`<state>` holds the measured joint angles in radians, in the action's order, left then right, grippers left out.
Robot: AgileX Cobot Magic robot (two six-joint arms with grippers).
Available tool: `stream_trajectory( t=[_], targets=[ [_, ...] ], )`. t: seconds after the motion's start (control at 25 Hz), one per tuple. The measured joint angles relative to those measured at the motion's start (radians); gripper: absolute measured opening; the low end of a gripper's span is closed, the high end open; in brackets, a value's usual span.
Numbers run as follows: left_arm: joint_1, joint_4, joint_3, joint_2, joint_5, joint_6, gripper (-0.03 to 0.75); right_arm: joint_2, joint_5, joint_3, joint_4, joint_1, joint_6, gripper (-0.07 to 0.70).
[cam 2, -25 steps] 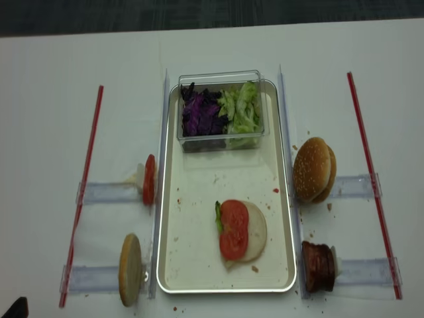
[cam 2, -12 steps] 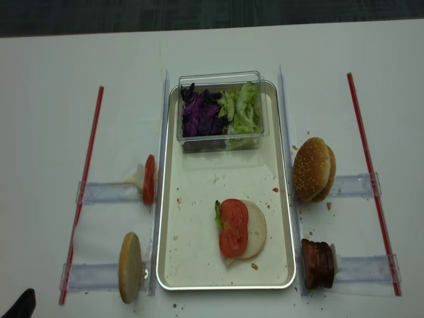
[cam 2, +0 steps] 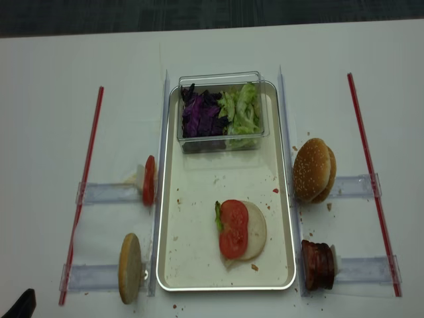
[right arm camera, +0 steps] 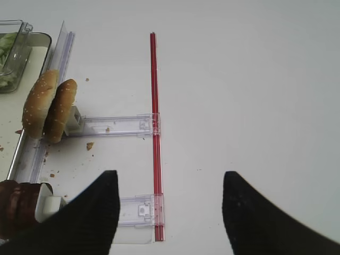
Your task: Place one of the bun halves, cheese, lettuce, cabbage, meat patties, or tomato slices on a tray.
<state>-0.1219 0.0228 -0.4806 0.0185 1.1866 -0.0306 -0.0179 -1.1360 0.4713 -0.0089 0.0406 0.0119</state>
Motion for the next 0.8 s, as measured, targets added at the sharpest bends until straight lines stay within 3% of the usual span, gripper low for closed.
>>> stream_trajectory(
  t=[0.24,0.8],
  targets=[
    [0.04,-0.002,0.0,0.0,0.0,0.0,0.423,0.0,0.0,0.0,0.0,0.0,0.0,0.466],
    [0.042,-0.002,0.0,0.0,0.0,0.0,0.423,0.0,-0.002,0.0,0.0,0.0,0.0,0.466]
  ],
)
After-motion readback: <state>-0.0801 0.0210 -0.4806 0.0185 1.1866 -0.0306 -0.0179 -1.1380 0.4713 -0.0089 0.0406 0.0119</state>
